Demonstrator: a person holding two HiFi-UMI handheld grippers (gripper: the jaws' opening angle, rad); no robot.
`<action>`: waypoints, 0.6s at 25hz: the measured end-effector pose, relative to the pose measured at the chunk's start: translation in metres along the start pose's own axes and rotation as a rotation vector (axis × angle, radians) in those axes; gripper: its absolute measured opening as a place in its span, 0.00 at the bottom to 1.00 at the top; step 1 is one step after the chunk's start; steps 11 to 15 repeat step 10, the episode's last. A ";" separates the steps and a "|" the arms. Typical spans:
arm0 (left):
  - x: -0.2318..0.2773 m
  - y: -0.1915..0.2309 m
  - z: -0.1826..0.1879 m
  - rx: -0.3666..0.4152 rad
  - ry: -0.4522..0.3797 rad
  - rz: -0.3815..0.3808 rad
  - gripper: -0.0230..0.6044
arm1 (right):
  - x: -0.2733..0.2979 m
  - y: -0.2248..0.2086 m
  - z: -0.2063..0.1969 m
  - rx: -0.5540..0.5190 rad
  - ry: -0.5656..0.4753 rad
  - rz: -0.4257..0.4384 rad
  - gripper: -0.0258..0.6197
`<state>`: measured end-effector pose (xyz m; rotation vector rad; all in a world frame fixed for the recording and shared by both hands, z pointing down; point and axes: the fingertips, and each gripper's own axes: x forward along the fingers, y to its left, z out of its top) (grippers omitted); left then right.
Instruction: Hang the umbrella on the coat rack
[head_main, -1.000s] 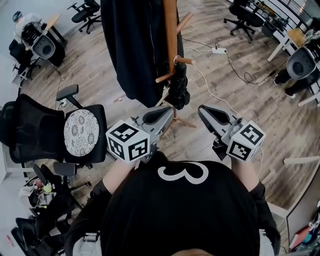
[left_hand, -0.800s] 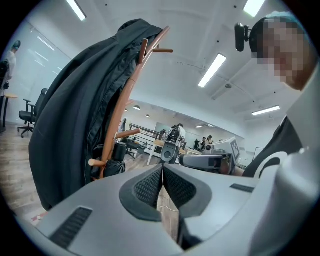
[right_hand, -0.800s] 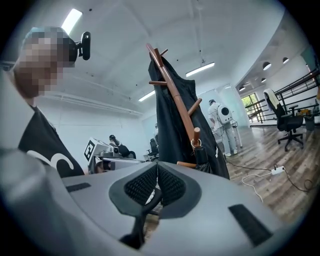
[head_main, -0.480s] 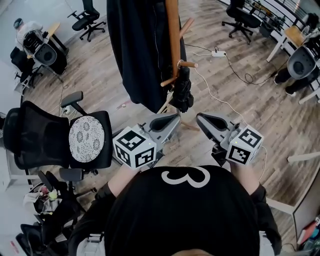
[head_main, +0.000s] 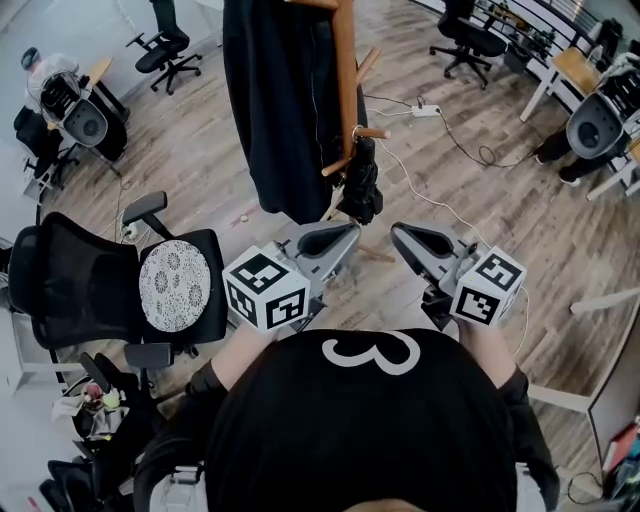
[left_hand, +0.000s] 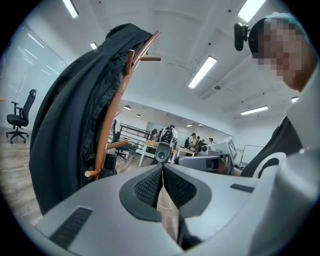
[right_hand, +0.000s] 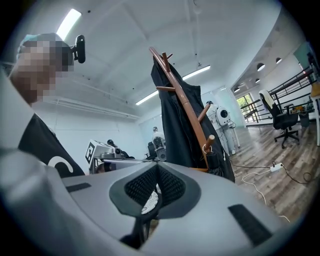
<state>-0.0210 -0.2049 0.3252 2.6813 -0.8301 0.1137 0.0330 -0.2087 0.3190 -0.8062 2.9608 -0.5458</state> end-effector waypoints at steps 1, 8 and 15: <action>-0.001 -0.001 0.000 0.002 0.003 -0.004 0.07 | 0.000 0.001 0.000 0.002 -0.002 -0.002 0.08; -0.006 0.005 -0.006 -0.015 0.025 -0.005 0.07 | 0.005 0.003 -0.008 0.028 0.005 -0.021 0.08; -0.007 0.008 -0.006 -0.022 0.025 -0.002 0.07 | 0.007 0.003 -0.009 0.026 0.005 -0.029 0.08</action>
